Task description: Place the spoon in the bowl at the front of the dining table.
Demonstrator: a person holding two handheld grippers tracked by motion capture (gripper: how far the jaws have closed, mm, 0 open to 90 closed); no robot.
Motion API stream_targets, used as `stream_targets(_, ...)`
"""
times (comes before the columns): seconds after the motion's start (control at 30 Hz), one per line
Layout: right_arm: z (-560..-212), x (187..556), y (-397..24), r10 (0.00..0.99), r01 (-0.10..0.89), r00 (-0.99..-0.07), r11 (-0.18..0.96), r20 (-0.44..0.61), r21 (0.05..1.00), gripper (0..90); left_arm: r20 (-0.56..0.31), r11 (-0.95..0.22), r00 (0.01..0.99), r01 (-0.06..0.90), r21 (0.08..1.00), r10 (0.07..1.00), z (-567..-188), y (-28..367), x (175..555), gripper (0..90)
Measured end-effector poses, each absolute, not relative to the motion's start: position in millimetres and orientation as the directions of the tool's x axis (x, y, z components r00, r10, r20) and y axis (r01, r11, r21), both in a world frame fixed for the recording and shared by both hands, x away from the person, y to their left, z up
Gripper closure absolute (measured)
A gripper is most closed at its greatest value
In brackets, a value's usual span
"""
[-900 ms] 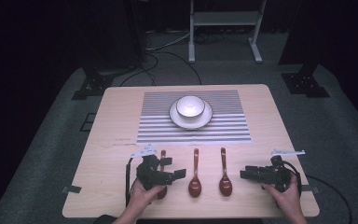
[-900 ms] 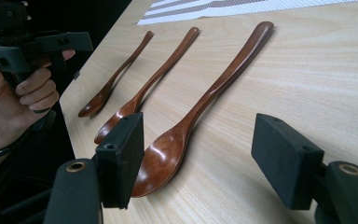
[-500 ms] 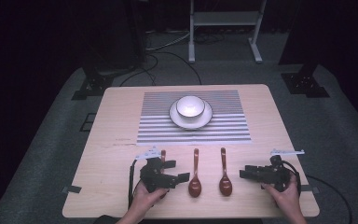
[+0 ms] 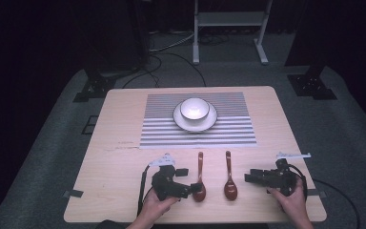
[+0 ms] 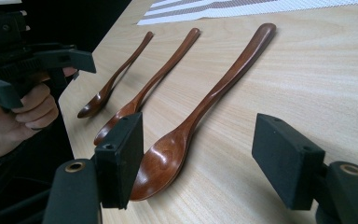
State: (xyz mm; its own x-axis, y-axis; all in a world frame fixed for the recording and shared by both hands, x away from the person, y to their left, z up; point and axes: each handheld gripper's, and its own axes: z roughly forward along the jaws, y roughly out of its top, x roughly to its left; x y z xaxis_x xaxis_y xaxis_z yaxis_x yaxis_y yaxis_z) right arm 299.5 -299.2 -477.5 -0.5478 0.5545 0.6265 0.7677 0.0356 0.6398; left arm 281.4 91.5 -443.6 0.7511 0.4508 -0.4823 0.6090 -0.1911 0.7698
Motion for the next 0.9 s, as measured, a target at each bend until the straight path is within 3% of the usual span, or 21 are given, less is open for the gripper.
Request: stream_targets(0.9,-476.9,299.4,-300.2,0.549,0.772,-0.539,0.019,0.638,0.636,32.7,-0.486,-0.36,0.797,0.599,0.715,0.359,-460.3,59.3,261.8,5.6)
